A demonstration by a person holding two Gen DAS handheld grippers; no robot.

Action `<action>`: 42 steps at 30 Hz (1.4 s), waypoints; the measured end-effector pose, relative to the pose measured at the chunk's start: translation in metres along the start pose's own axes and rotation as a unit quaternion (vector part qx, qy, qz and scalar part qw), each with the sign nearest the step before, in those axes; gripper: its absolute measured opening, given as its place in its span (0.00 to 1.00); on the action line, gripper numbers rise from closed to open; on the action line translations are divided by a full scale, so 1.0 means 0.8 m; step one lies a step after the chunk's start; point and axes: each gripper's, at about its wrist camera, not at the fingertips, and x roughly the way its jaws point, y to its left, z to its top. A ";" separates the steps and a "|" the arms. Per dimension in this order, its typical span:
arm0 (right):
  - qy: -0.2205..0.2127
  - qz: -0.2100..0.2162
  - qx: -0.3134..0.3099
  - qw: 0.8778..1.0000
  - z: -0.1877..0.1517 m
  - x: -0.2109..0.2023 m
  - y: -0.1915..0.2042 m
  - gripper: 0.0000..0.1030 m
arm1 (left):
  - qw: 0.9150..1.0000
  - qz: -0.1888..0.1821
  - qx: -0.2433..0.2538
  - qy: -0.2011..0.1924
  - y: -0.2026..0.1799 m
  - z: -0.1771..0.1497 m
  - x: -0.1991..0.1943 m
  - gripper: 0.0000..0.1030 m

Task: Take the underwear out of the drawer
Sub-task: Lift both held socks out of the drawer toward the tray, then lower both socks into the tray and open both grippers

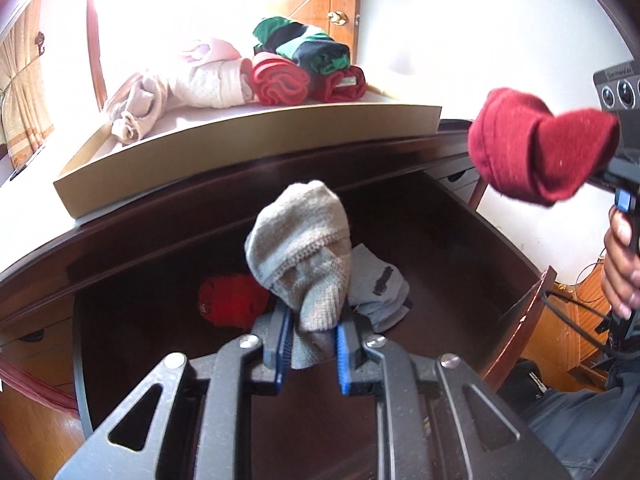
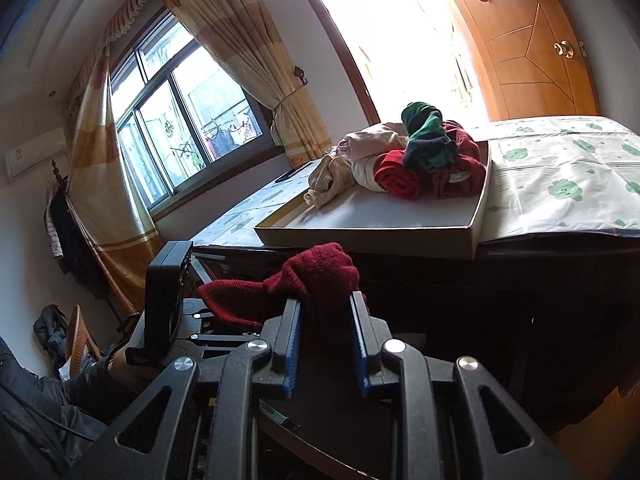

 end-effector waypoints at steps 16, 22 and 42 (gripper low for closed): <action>-0.015 -0.010 -0.017 1.000 0.008 -0.009 0.011 0.24 | 0.998 0.021 -0.019 -0.055 0.004 0.011 -0.031 0.16; -0.032 -0.035 -0.033 0.998 0.020 -0.007 0.005 0.24 | 0.997 0.030 -0.014 -0.075 0.006 0.028 -0.040 0.16; -0.041 -0.071 -0.033 0.996 0.053 0.016 -0.030 0.24 | 0.994 0.038 -0.001 -0.102 0.010 0.084 -0.041 0.16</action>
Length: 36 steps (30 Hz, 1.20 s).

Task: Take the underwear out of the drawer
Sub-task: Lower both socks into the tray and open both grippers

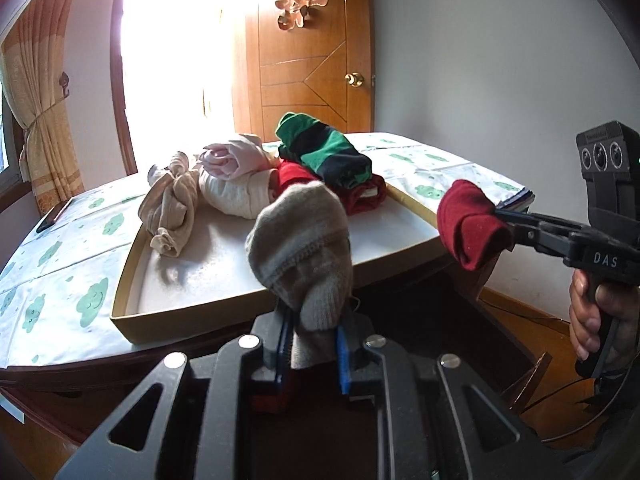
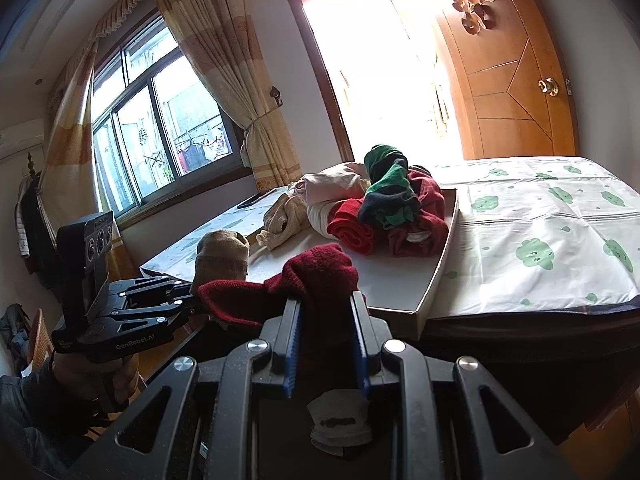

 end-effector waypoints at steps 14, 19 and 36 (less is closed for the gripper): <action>0.005 -0.022 0.008 1.000 0.021 0.032 -0.019 0.24 | 1.000 -0.014 -0.007 0.013 0.008 0.039 0.030 0.16; 0.005 -0.032 0.006 0.999 0.033 0.044 -0.024 0.24 | 1.000 -0.013 -0.001 0.014 0.005 0.058 0.042 0.16; 0.028 -0.052 0.017 0.998 0.045 0.073 -0.051 0.24 | 0.997 -0.020 0.001 0.069 -0.006 0.075 0.100 0.16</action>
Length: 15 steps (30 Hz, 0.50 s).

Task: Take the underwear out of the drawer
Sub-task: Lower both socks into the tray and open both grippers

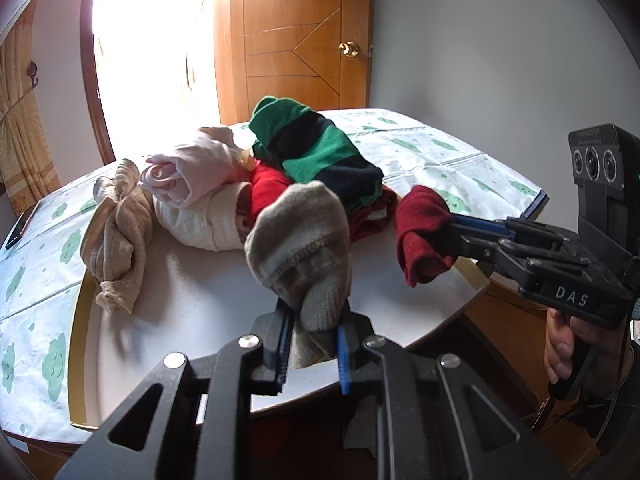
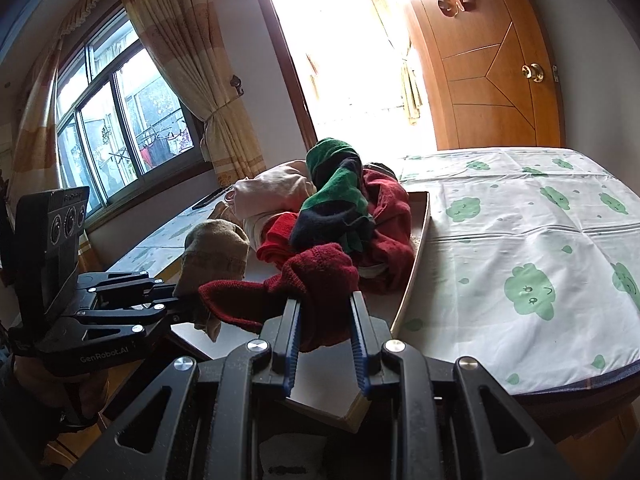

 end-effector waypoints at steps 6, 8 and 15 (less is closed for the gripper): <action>0.007 -0.005 -0.004 1.000 0.004 0.009 0.000 0.24 | 1.000 -0.004 0.003 0.013 -0.002 0.001 0.009 0.16; 0.010 -0.007 -0.003 1.000 0.005 0.013 -0.001 0.24 | 1.000 -0.006 0.006 0.021 -0.005 0.002 0.015 0.16; 0.014 -0.013 -0.003 1.000 0.004 0.019 -0.004 0.24 | 0.999 -0.009 0.000 0.033 -0.006 0.004 0.029 0.16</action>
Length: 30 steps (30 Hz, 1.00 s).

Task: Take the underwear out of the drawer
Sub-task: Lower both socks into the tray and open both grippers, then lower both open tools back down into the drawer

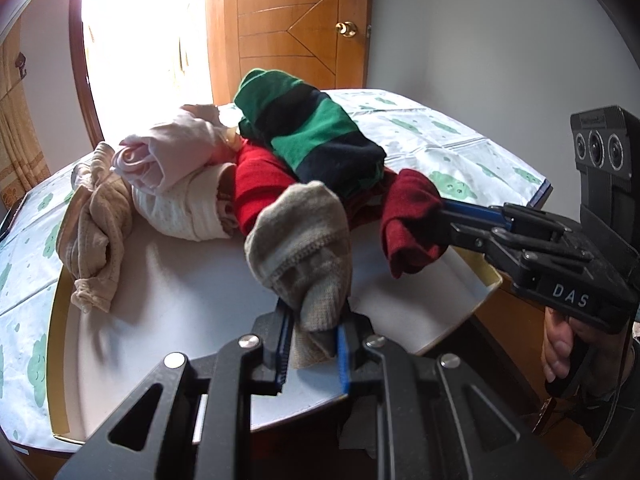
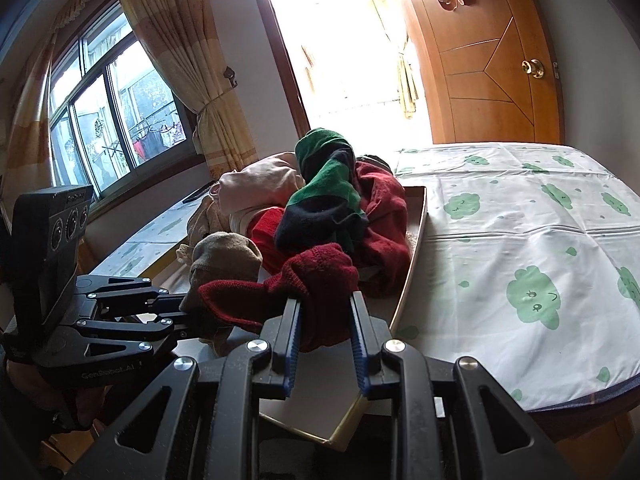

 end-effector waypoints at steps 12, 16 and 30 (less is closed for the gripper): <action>0.009 -0.018 -0.015 1.000 -0.003 0.012 -0.001 0.25 | 1.000 0.001 0.003 0.014 -0.005 0.009 0.018 0.16; 0.009 -0.025 -0.025 0.999 -0.005 0.013 0.003 0.25 | 1.000 0.003 0.006 0.016 -0.007 0.006 0.022 0.17; -0.011 -0.035 -0.050 0.998 -0.010 0.000 0.018 0.60 | 1.000 0.012 0.012 -0.013 0.003 -0.007 -0.003 0.54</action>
